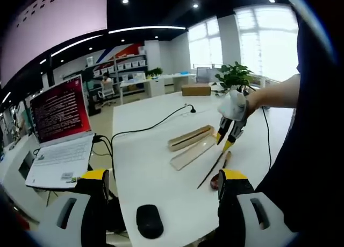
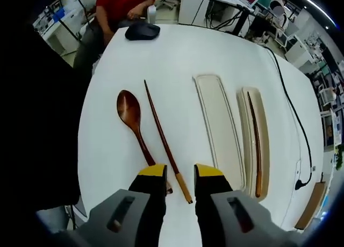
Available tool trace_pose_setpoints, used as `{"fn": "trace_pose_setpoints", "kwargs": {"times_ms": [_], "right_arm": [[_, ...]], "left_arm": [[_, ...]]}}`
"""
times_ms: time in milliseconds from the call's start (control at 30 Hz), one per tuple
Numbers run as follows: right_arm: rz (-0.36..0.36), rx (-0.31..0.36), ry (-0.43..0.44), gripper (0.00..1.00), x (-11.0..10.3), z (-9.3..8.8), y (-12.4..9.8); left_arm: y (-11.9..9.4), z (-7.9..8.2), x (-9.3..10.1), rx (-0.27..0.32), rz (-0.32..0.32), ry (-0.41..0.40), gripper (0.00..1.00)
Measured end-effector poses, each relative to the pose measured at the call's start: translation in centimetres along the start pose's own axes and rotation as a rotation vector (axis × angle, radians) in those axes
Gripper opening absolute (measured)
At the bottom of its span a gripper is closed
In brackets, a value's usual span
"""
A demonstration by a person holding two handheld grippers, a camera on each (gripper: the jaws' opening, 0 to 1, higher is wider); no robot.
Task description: Arrange the utensils inside the cutlery case until each visible utensil rests in its matching compartment.
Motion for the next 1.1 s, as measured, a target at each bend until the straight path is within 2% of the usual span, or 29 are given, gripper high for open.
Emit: {"fn": "trace_pose_setpoints", "kwargs": {"times_ms": [167, 267, 367, 467, 533, 567, 633, 733, 800, 833, 900, 1000, 1033, 1100], "right_arm": [[0.003, 0.005, 0.020, 0.15, -0.4, 0.0, 0.1], [0.000, 0.014, 0.016, 0.15, -0.7, 0.3, 0.0], [-0.001, 0.025, 0.001, 0.16, -0.9, 0.7, -0.1], [-0.008, 0.030, 0.003, 0.16, -0.7, 0.9, -0.2], [0.014, 0.053, 0.007, 0.16, -0.9, 1.2, -0.2], [0.049, 0.101, 0.039, 0.16, -1.0, 1.6, -0.1], [0.053, 0.124, 0.066, 0.16, -0.7, 1.9, -0.1], [0.064, 0.110, 0.047, 0.12, -0.8, 2.2, 0.3], [0.062, 0.098, 0.027, 0.14, -0.7, 2.7, 0.9], [0.072, 0.089, 0.024, 0.13, -0.8, 2.8, 1.1], [0.078, 0.083, 0.012, 0.13, -0.7, 3.1, 1.6], [0.094, 0.062, 0.002, 0.13, -0.4, 3.3, 2.4], [0.097, 0.052, -0.003, 0.13, -0.4, 3.3, 2.6], [0.111, 0.021, -0.019, 0.13, -0.4, 3.2, 3.3]], "left_arm": [[0.6, 0.0, -0.2, 0.006, -0.024, 0.008, 0.86], [1.2, 0.1, 0.0, 0.000, -0.045, 0.031, 0.86], [1.6, 0.5, 0.0, 0.017, -0.060, 0.033, 0.86], [0.7, 0.3, -0.1, 0.023, -0.070, 0.038, 0.86], [0.5, 0.1, -0.1, 0.023, -0.071, 0.043, 0.86], [0.4, 0.0, -0.1, 0.023, -0.069, 0.045, 0.86], [0.1, -0.1, -0.1, 0.028, -0.065, 0.043, 0.86], [0.1, -0.6, -0.1, 0.023, -0.061, 0.027, 0.86], [0.1, -0.5, -0.1, 0.010, -0.058, 0.025, 0.86], [1.2, 0.2, 0.9, 0.005, -0.058, 0.014, 0.86], [1.1, 0.2, 1.0, 0.008, -0.053, 0.007, 0.86], [0.9, 0.0, 0.7, 0.008, -0.044, 0.001, 0.86], [1.0, -0.7, 0.0, 0.008, -0.045, -0.011, 0.86], [1.0, -1.0, -0.5, 0.003, -0.038, 0.000, 0.85]]}}
Point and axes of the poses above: the point that each gripper's makers call its tool centre point, and the gripper's own axes: y roughly forward along the fingers, x roughly to its right, z roughly out of its top, the point moved 8 cm from there along -y, roughly backward along the fingers, and after that the axes turned 7 degrees about z, right-handed, at the moved point
